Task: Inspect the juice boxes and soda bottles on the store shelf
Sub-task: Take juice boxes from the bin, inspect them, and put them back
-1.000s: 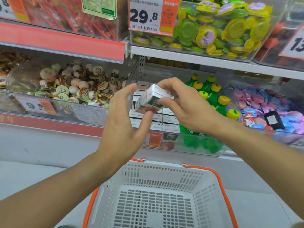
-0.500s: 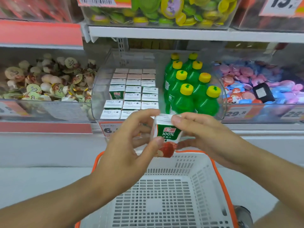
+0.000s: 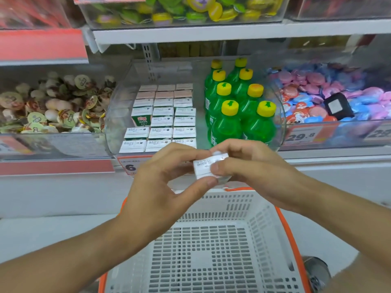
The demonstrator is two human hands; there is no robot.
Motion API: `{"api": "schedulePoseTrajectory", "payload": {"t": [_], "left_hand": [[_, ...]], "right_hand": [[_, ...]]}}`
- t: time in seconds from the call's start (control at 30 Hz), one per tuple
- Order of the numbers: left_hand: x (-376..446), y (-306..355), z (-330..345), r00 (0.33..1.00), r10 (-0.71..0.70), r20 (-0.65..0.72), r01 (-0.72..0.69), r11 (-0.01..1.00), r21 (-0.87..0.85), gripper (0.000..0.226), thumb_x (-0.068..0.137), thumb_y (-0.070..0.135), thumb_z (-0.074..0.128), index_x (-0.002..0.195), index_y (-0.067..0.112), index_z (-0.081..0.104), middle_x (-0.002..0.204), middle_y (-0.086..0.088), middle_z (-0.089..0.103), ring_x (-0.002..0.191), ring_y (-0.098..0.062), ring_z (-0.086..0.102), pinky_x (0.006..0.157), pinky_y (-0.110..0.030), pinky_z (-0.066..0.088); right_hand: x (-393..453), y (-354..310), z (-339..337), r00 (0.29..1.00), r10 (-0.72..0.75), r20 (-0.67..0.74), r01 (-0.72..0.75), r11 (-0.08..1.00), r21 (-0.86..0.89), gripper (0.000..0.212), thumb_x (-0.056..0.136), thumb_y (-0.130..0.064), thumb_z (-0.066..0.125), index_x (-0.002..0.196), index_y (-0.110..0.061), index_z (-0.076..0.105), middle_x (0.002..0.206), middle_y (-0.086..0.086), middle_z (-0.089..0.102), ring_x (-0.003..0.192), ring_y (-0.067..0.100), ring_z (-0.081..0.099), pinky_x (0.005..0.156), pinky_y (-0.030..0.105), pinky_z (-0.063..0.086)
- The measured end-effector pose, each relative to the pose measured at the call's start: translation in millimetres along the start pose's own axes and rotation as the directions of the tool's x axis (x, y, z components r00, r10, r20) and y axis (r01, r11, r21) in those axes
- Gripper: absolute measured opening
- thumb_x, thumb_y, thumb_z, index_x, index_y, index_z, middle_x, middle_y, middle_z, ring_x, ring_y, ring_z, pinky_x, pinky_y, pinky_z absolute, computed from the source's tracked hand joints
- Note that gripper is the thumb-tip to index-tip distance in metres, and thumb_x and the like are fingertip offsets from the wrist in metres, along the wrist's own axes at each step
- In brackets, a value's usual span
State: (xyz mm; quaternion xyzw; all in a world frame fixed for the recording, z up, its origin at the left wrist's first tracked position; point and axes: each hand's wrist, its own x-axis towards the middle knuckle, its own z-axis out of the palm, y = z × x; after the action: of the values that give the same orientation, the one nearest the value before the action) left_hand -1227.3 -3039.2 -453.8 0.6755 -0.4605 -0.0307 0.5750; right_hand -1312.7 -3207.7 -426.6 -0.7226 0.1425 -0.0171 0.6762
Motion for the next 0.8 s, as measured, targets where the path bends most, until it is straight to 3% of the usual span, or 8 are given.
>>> {"api": "schedulePoseTrajectory", "payload": {"t": [0.07, 0.17, 0.23, 0.47, 0.63, 0.73, 0.8], "left_hand": [[0.3, -1.3, -2.5, 1.0, 0.014, -0.01, -0.014, 1.0, 0.007, 0.033, 0.08, 0.027, 0.074, 0.112, 0.02, 0.07, 0.104, 0.008, 0.064, 0.101, -0.011, 0.065, 0.088, -0.021, 0.055], [-0.4, -2.2, -6.4, 0.999, 0.034, 0.004, -0.034, 0.999, 0.04, 0.035, 0.08, 0.028, 0.075, 0.114, 0.021, 0.07, 0.105, 0.004, 0.066, 0.102, -0.017, 0.067, 0.089, -0.027, 0.056], [-0.5, -2.6, -7.5, 0.999, 0.046, 0.013, -0.046, 0.996, 0.071, 0.035, 0.08, 0.029, 0.076, 0.114, 0.023, 0.07, 0.106, 0.004, 0.066, 0.102, -0.018, 0.067, 0.089, -0.03, 0.057], [0.0, -2.5, -8.8, 0.999, 0.043, 0.001, -0.043, 0.997, 0.059, 0.035, 0.081, 0.03, 0.075, 0.115, 0.022, 0.071, 0.105, 0.007, 0.065, 0.101, -0.019, 0.067, 0.088, -0.033, 0.058], [-0.1, 0.0, -7.1, 0.999, 0.044, -0.02, -0.042, 0.995, 0.089, 0.033, 0.081, 0.03, 0.074, 0.113, 0.023, 0.069, 0.103, 0.007, 0.066, 0.1, -0.012, 0.067, 0.087, -0.023, 0.056], [1.6, 0.7, -6.8, 0.994, -0.059, -0.093, 0.059, 0.998, -0.004, 0.029, 0.08, 0.032, 0.073, 0.108, 0.027, 0.071, 0.097, 0.009, 0.065, 0.094, -0.014, 0.067, 0.081, -0.019, 0.057], [2.7, 0.0, -7.3, 0.976, -0.167, -0.137, 0.16, 0.985, -0.061, 0.027, 0.078, 0.038, 0.076, 0.103, 0.028, 0.073, 0.091, 0.009, 0.066, 0.088, -0.011, 0.066, 0.075, -0.017, 0.057]], "right_hand": [[1.9, 1.3, -3.1, 0.999, -0.003, 0.046, 0.001, 0.999, 0.054, 0.02, 0.066, -0.019, 0.068, 0.085, -0.02, 0.076, 0.089, 0.012, 0.07, 0.087, 0.021, 0.064, 0.091, 0.052, 0.051], [5.2, 2.1, -7.9, 0.994, -0.016, 0.106, 0.006, 0.996, 0.093, 0.029, 0.066, -0.012, 0.058, 0.092, -0.011, 0.073, 0.084, 0.005, 0.069, 0.081, 0.014, 0.064, 0.074, 0.028, 0.052], [6.7, 2.4, -9.9, 0.989, -0.032, 0.142, 0.019, 0.996, 0.092, 0.033, 0.066, -0.008, 0.055, 0.094, -0.01, 0.071, 0.082, 0.002, 0.069, 0.078, 0.011, 0.064, 0.069, 0.021, 0.051], [10.3, 6.5, -17.2, 0.973, -0.05, 0.225, 0.021, 0.991, 0.132, 0.038, 0.063, -0.011, 0.065, 0.1, -0.009, 0.071, 0.091, 0.005, 0.07, 0.084, 0.016, 0.065, 0.073, 0.024, 0.053], [10.1, 6.7, -20.7, 0.969, -0.048, 0.243, 0.013, 0.99, 0.141, 0.036, 0.066, -0.016, 0.069, 0.101, -0.011, 0.073, 0.096, 0.01, 0.07, 0.087, 0.019, 0.068, 0.075, 0.027, 0.055], [6.0, 2.6, -19.9, 0.953, -0.062, 0.296, 0.038, 0.996, 0.086, 0.035, 0.084, -0.009, 0.067, 0.118, -0.003, 0.065, 0.111, 0.016, 0.072, 0.098, 0.03, 0.072, 0.082, 0.031, 0.056], [3.6, 2.0, -16.9, 0.962, -0.074, 0.262, 0.093, 0.994, -0.062, 0.035, 0.089, -0.007, 0.069, 0.124, -0.006, 0.063, 0.118, 0.014, 0.072, 0.105, 0.029, 0.071, 0.087, 0.033, 0.058]]}}
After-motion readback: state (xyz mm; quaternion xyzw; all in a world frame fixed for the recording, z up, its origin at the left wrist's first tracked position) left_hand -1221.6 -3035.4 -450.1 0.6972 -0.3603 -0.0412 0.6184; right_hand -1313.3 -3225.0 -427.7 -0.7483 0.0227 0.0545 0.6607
